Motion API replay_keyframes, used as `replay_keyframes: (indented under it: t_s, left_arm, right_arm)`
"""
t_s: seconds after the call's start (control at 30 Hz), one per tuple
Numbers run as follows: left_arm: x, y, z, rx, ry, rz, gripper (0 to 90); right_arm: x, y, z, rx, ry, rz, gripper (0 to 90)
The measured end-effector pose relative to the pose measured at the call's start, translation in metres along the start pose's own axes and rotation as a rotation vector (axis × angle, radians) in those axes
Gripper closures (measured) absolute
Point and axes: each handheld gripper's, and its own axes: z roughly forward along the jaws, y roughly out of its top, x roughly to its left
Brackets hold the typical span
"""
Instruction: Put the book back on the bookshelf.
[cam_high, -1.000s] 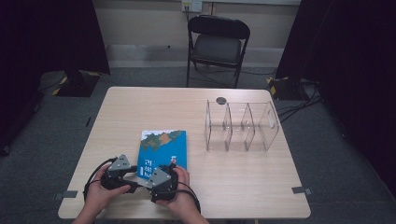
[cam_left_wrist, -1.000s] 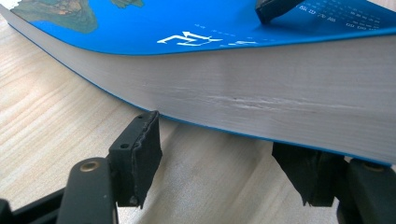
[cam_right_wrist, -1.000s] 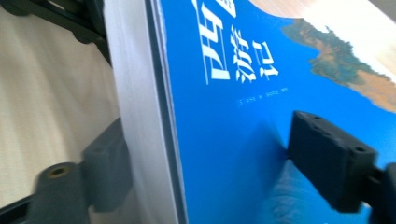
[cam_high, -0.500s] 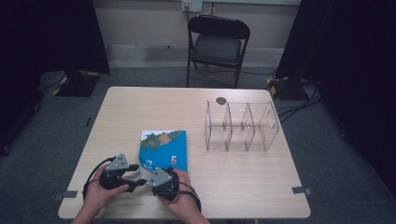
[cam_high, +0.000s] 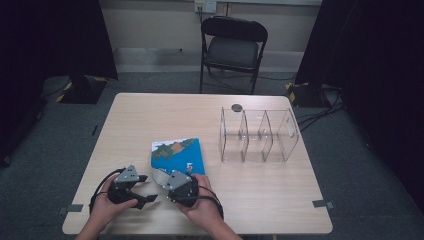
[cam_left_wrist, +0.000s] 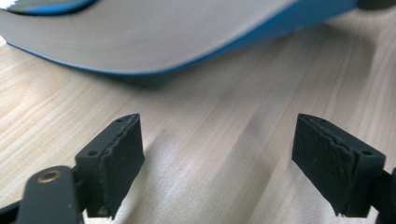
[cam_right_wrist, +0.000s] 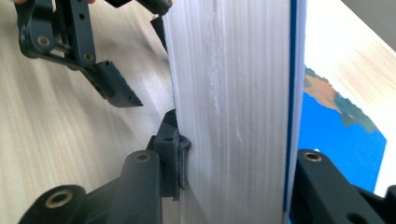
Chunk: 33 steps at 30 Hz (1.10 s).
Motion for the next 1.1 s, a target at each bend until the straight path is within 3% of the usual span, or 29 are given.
replay_keyframes:
  t_s: [0.2, 0.8, 1.1]
  left_arm:
    - [0.0, 0.0, -0.001, 0.002, -0.015, 0.03, 16.3]
    - [-0.002, 0.001, -0.001, 0.0, -0.023, 0.037, 17.7]
    - [-0.003, 0.001, 0.0, -0.002, -0.03, 0.046, 17.9]
  right_arm:
    - [-0.015, 0.012, -0.012, 0.01, 0.027, 0.034, 60.8]
    - [-0.058, 0.056, -0.047, 0.058, 0.13, 0.119, 61.3]
    - [-0.065, 0.067, -0.062, 0.099, 0.17, 0.152, 61.3]
